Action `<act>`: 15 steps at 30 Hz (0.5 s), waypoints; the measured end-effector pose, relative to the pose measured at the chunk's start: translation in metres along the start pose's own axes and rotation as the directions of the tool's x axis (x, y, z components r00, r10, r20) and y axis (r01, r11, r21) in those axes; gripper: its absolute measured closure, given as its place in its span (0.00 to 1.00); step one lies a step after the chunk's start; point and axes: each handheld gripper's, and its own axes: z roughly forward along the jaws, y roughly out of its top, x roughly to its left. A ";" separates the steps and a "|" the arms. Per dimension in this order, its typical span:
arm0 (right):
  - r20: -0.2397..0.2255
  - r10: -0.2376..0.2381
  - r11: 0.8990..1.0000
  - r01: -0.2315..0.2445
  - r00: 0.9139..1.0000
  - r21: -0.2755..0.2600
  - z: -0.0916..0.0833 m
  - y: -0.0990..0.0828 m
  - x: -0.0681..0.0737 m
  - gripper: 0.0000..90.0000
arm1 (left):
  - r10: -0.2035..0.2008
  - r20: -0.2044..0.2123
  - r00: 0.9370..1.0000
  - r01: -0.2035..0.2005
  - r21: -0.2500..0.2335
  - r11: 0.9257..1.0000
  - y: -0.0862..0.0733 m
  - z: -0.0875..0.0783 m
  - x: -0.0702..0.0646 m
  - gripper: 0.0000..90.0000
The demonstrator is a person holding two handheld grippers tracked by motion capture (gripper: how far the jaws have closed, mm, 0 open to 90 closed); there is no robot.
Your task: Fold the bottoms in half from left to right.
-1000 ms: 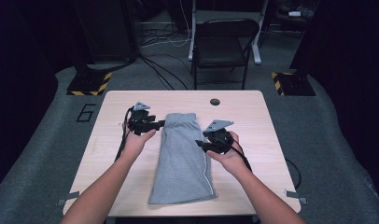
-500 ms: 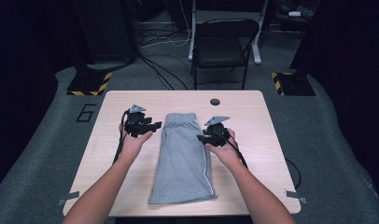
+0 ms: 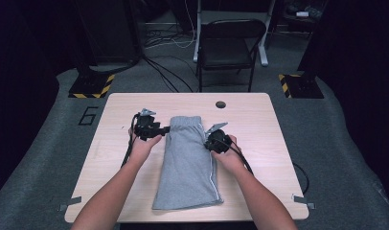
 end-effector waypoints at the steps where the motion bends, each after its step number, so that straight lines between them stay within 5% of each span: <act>1: 0.002 -0.010 1.000 0.010 1.000 0.001 -0.001 0.000 0.001 0.93 | 0.004 -0.001 1.000 -0.004 0.009 1.000 0.000 0.000 -0.001 0.48; 7: -0.002 0.001 1.000 -0.002 1.000 -0.017 -0.010 0.001 -0.001 0.93 | 0.000 -0.008 1.000 0.000 -0.008 1.000 0.000 0.002 0.000 0.48; 15: 0.032 0.000 0.999 -0.001 0.999 0.050 0.002 -0.003 -0.003 0.88 | 0.010 -0.006 1.000 -0.010 -0.003 1.000 -0.001 0.006 0.003 0.46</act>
